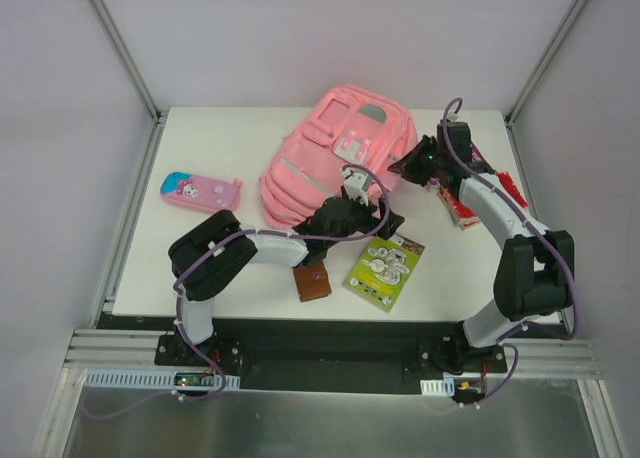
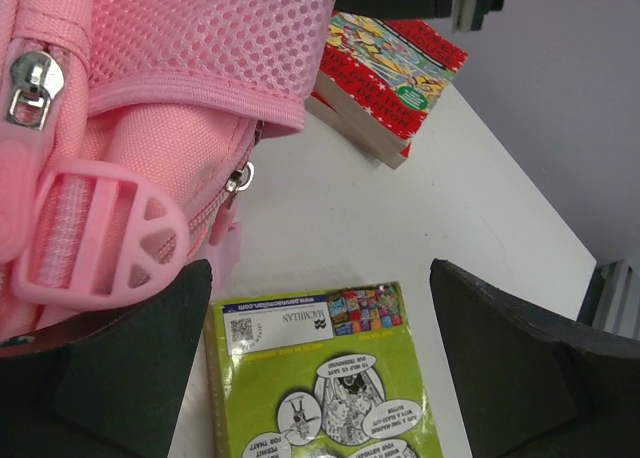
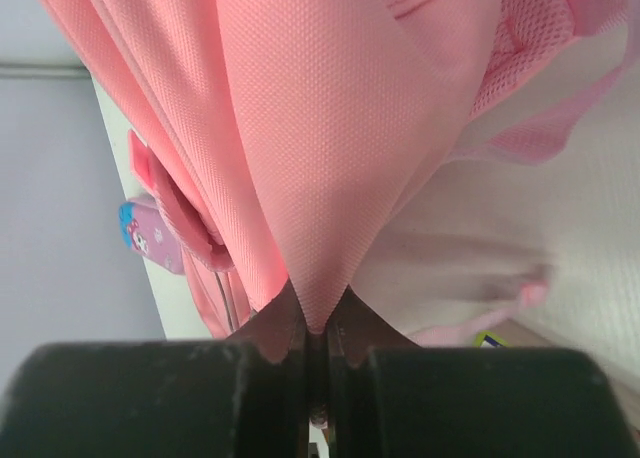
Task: Pack the student bag
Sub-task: Unzip the student bag at the center of the board.
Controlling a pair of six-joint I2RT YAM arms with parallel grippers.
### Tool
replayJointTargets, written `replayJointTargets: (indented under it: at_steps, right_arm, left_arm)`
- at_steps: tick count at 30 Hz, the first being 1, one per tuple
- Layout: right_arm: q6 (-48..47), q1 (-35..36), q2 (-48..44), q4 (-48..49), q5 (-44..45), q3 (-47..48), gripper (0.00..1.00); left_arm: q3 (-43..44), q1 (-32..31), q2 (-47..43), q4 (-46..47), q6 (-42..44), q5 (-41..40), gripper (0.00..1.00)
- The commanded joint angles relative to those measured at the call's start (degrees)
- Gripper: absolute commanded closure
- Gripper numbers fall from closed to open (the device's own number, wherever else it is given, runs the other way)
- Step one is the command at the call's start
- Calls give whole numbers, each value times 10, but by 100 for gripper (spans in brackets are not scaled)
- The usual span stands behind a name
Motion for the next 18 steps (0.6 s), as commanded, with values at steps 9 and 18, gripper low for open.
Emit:
replayJointTargets:
  at_steps: [9,18]
  right_arm:
    - [126,67,-61,35,17,-32,99]
    - [112,69,-66,37,31,-51,99]
  left_arm:
    - [-3,16,22,78,-9,-166,30]
    - [-41,16,-12,96,-8,-191,40]
